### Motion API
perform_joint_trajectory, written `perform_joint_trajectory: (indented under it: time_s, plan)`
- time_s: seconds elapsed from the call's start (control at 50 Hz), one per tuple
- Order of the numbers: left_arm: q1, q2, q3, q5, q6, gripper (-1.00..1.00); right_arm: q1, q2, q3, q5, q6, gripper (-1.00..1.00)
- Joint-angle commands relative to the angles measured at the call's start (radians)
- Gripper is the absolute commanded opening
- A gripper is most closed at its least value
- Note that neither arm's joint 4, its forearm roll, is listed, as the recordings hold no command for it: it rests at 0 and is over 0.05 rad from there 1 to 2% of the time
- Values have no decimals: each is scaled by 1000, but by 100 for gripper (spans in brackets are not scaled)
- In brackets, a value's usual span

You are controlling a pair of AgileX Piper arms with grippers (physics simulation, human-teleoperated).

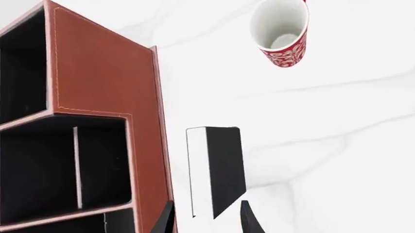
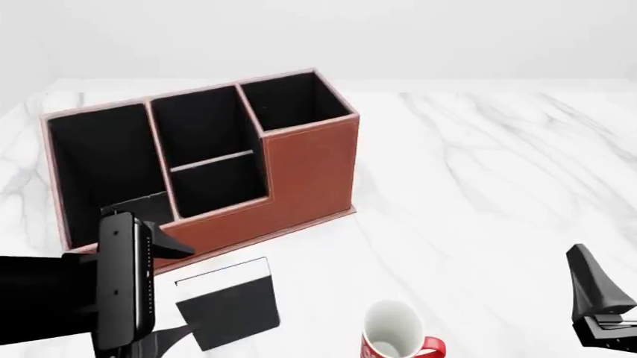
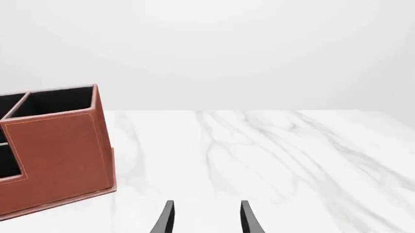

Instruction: Pick up the book and place it in the front compartment of the caddy.

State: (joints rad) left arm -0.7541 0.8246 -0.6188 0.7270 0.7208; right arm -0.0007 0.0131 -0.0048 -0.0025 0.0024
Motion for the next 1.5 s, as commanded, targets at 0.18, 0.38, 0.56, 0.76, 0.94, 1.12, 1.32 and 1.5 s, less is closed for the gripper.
perform_joint_trajectory:
  time_s: [0.18, 0.38, 0.56, 0.76, 0.94, 1.12, 1.32, 1.5]
  plan:
    - [6, 36, 0, -44, 1, 100, 0, -2, 1, 0, 0, 100]
    - [24, 51, 2, -68, 3, 100, 0, -2, 1, 0, 0, 100]
    - [33, 75, 21, -112, -3, 100, 0, -2, 1, 0, -1, 100]
    - [39, 94, 46, -193, -8, 100, 0, -2, 1, 0, 0, 100]
    - [26, 110, 55, -247, -49, 100, 0, -2, 1, 0, 0, 100]
    - [21, 132, 75, -293, -68, 100, 0, -2, 1, 0, -1, 100]
    - [27, 159, 103, -338, -72, 100, 0, -2, 1, 0, 0, 100]
    - [24, 173, 112, -356, -82, 100, 0, -2, 1, 0, -1, 100]
